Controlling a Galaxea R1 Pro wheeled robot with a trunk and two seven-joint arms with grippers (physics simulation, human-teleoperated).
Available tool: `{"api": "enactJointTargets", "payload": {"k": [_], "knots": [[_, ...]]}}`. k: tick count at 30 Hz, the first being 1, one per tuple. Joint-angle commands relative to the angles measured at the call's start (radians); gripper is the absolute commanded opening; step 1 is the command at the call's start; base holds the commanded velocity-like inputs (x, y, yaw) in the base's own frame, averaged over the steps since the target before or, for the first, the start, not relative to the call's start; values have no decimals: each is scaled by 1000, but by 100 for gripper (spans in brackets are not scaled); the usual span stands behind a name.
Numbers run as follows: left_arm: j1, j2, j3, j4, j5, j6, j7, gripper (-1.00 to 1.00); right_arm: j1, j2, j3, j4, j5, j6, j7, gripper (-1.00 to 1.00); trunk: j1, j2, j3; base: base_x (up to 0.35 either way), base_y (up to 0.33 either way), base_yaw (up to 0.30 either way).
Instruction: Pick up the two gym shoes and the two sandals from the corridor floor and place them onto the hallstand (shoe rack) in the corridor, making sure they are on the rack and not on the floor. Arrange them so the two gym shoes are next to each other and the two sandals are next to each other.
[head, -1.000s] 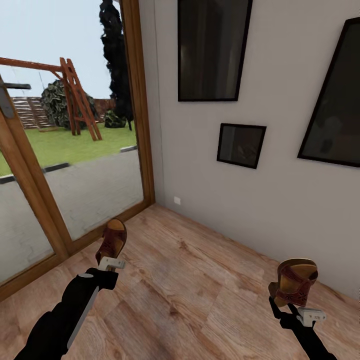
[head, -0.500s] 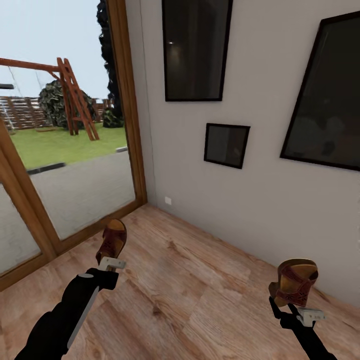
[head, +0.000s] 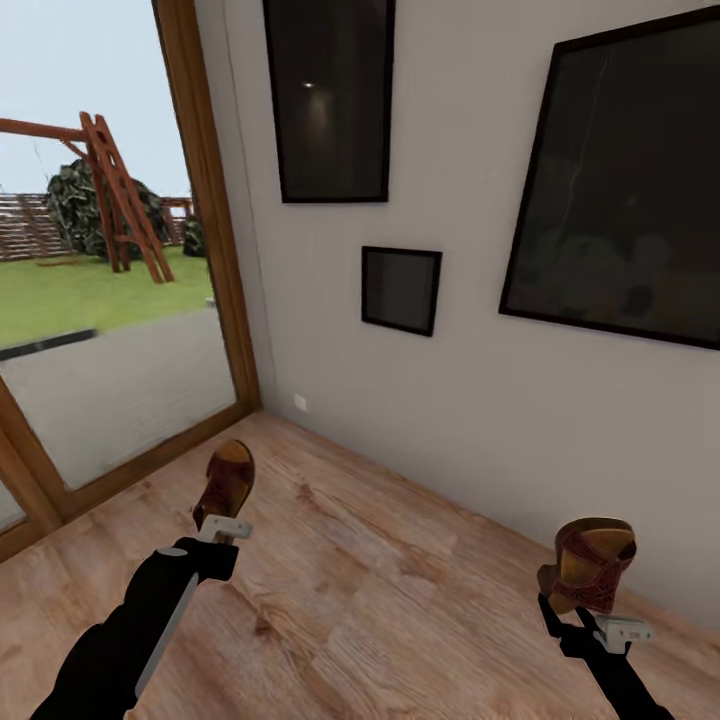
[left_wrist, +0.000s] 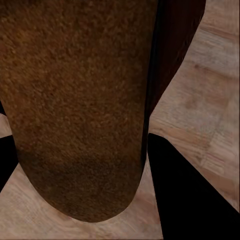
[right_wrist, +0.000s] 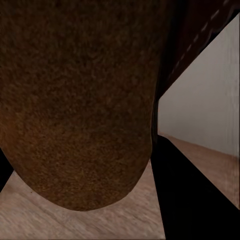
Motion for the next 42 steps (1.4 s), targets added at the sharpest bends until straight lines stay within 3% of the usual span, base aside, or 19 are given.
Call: {"api": "enactJointTargets", "payload": {"k": [1, 42], "knots": [[0, 0, 0, 0, -4, 0, -3, -100, 0, 0, -1, 0, -2, 0, 0, -100, 0, 0, 0, 0, -310, -264], [0, 1, 0, 1, -2, -4, -4, -100, 0, 0, -1, 0, -2, 0, 0, -100, 0, 0, 0, 0, -23, -283]]}}
